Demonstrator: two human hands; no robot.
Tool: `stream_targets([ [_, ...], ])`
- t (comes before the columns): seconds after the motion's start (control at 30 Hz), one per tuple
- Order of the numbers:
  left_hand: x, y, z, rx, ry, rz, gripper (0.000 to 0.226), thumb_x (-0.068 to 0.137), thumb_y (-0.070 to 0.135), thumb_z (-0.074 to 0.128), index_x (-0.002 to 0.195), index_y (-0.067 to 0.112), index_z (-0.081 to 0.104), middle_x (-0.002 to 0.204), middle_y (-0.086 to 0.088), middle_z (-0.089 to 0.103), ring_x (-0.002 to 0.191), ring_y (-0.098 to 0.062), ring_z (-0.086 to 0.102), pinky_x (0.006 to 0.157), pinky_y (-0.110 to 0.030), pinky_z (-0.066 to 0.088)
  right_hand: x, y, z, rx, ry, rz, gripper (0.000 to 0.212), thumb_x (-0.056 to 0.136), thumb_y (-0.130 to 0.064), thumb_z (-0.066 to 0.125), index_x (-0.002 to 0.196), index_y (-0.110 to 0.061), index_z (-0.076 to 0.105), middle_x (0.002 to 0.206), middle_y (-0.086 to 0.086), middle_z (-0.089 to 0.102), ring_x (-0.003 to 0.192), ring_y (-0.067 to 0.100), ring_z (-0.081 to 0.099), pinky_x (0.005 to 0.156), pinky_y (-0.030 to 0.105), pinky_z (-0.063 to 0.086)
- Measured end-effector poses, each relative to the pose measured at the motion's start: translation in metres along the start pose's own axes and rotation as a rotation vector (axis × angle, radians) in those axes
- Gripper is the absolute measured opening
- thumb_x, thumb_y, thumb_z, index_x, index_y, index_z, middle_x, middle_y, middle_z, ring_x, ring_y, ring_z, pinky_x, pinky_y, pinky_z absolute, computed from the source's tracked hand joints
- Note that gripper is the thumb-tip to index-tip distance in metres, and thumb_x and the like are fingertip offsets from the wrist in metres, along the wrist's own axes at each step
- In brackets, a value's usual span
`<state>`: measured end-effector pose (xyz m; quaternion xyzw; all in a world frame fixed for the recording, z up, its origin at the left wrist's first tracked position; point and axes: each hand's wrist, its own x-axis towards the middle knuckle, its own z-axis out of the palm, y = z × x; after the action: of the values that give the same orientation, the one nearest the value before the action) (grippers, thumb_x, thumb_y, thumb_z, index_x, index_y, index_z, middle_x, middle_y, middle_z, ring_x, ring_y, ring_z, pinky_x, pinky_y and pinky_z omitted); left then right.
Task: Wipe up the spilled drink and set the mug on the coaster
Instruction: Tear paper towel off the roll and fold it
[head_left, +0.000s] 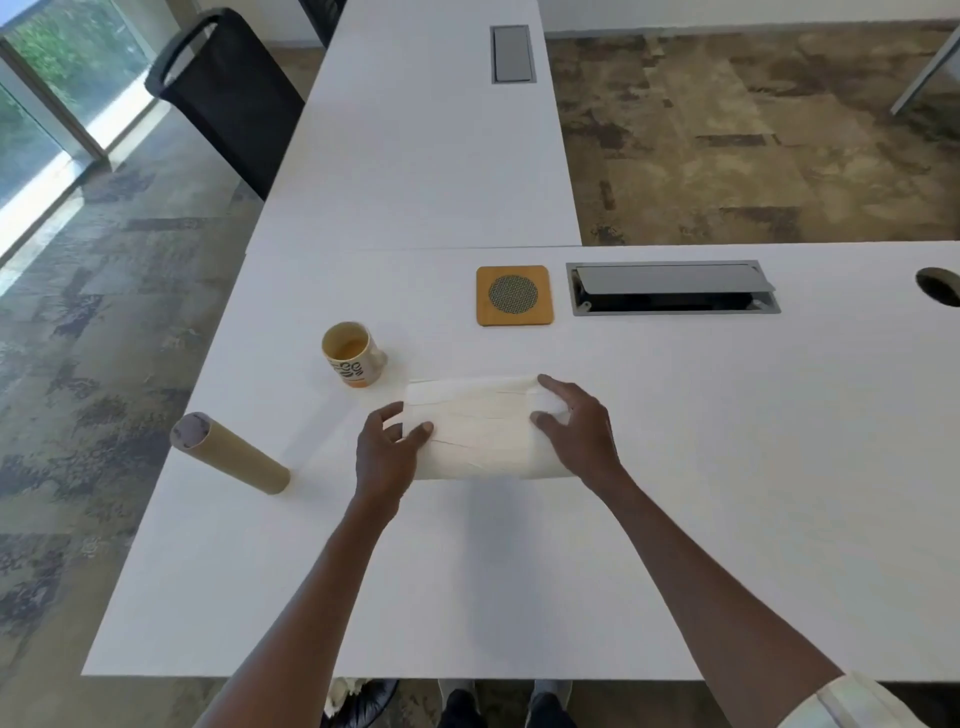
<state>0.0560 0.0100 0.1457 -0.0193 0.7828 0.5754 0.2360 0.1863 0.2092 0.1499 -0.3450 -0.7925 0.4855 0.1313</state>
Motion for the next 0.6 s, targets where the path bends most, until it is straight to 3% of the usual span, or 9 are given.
stream_targets([
  [0.13, 0.010, -0.027, -0.002, 0.082, -0.024, 0.086, 0.043, 0.089, 0.005, 0.070, 0.124, 0.026, 0.056, 0.113, -0.003, 0.071, 0.086, -0.007, 0.069, 0.061, -0.019, 0.051, 0.000, 0.021, 0.017, -0.107, -0.106, 0.012, 0.069, 0.084, -0.007, 0.068, 0.147, -0.019, 0.042, 0.128, 0.005, 0.058, 0.121, 0.020, 0.051, 0.092, 0.012, 0.030],
  [0.27, 0.025, -0.048, -0.002, 0.182, -0.065, 0.165, 0.048, 0.089, 0.001, 0.067, 0.125, 0.032, 0.056, 0.122, 0.002, 0.065, 0.077, -0.016, 0.070, 0.054, -0.009, 0.048, 0.007, 0.036, 0.032, -0.162, -0.185, 0.027, 0.077, 0.087, -0.002, 0.064, 0.153, -0.023, 0.030, 0.154, 0.005, 0.039, 0.144, 0.017, 0.031, 0.103, 0.008, 0.017],
  [0.4, 0.041, -0.066, 0.002, 0.256, -0.113, 0.201, 0.057, 0.089, -0.001, 0.065, 0.132, 0.035, 0.054, 0.124, -0.002, 0.062, 0.071, -0.032, 0.063, 0.069, -0.029, 0.053, 0.021, 0.050, 0.043, -0.171, -0.216, 0.040, 0.079, 0.087, 0.002, 0.061, 0.154, -0.023, 0.027, 0.160, 0.003, 0.029, 0.149, 0.014, 0.021, 0.094, -0.004, 0.018],
  [0.5, 0.054, -0.081, 0.008, 0.356, -0.108, 0.237, 0.054, 0.090, 0.000, 0.067, 0.134, 0.031, 0.061, 0.127, -0.003, 0.063, 0.068, -0.021, 0.055, 0.072, -0.021, 0.045, 0.030, 0.059, 0.050, -0.193, -0.217, 0.045, 0.079, 0.088, 0.002, 0.061, 0.154, -0.021, 0.025, 0.160, 0.003, 0.027, 0.149, 0.014, 0.020, 0.101, 0.003, 0.019],
  [0.6, 0.065, -0.094, 0.016, 0.477, -0.110, 0.272, 0.056, 0.089, 0.001, 0.069, 0.141, 0.018, 0.058, 0.135, -0.009, 0.060, 0.072, -0.017, 0.053, 0.080, -0.023, 0.041, 0.035, 0.071, 0.059, -0.273, -0.203, 0.012, 0.077, 0.087, 0.003, 0.062, 0.154, -0.014, 0.025, 0.161, 0.008, 0.025, 0.149, 0.019, 0.022, 0.108, 0.013, 0.022],
])
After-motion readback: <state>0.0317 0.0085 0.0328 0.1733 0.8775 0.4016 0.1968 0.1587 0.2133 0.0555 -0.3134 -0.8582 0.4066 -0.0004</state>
